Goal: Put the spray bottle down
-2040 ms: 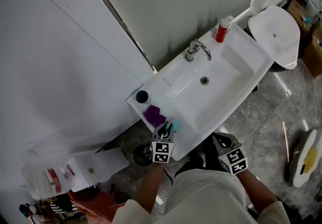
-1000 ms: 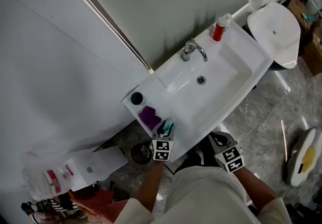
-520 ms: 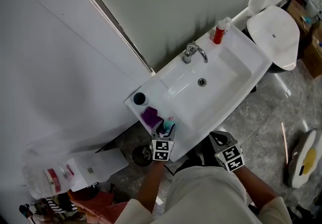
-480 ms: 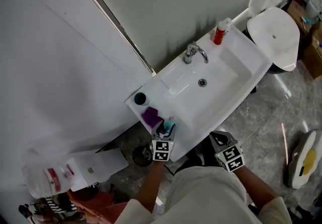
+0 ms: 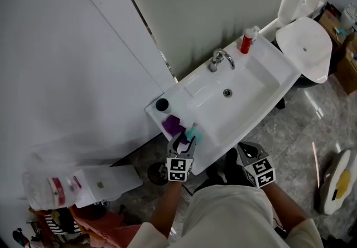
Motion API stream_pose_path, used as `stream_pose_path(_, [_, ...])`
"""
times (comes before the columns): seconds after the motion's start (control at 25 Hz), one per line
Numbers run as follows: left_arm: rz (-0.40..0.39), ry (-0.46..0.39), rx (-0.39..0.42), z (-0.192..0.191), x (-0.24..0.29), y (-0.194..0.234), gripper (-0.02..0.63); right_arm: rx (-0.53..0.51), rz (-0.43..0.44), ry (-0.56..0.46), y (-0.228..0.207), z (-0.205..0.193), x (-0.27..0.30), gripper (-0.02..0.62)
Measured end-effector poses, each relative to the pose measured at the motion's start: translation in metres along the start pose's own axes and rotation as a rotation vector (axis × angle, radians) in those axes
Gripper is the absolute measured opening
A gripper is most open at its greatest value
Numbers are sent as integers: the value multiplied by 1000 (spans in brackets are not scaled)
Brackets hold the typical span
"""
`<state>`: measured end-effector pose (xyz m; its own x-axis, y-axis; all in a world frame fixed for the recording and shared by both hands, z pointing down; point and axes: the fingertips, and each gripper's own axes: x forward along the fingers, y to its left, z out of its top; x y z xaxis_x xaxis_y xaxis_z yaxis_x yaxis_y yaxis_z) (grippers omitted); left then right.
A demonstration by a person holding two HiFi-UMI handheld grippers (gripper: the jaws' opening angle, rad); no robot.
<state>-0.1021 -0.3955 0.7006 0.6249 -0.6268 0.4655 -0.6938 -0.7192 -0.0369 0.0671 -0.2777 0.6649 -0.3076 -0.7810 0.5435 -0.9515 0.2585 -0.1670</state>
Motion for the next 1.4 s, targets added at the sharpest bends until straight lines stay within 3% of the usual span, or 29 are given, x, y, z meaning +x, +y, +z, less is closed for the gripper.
stream_pose_path(0.32, [82,-75,-33,16,-49,-5,120,-42,17,-40,2,7,-20,11])
stream_pose_path(0.44, [151,-65,-50,14,-65,-6,55,-58,47,-63,4,18,-25,11])
stream_pose_path(0.56, [201,-54,-76,14,-82,-16,30,-85,92,-66,4,18,-30,11])
stream_pose_path(0.88, [303,-56,-150,23,-138,-75,13,-136,226,-83,6,16,-74,11])
stream_pose_path(1.0, [304,-69,-201,25,-161,-110,8,-125,268,-95,3,10,-93,11])
stream_pose_path(1.16, [302,-76,-203,27,-192,-152,6,-127,328,-94,4,-2,-110,11])
stream_pose_path(1.4, [402,-68,-252,10,-250,-187,6,-151,415,-84,24,-29,-129,11])
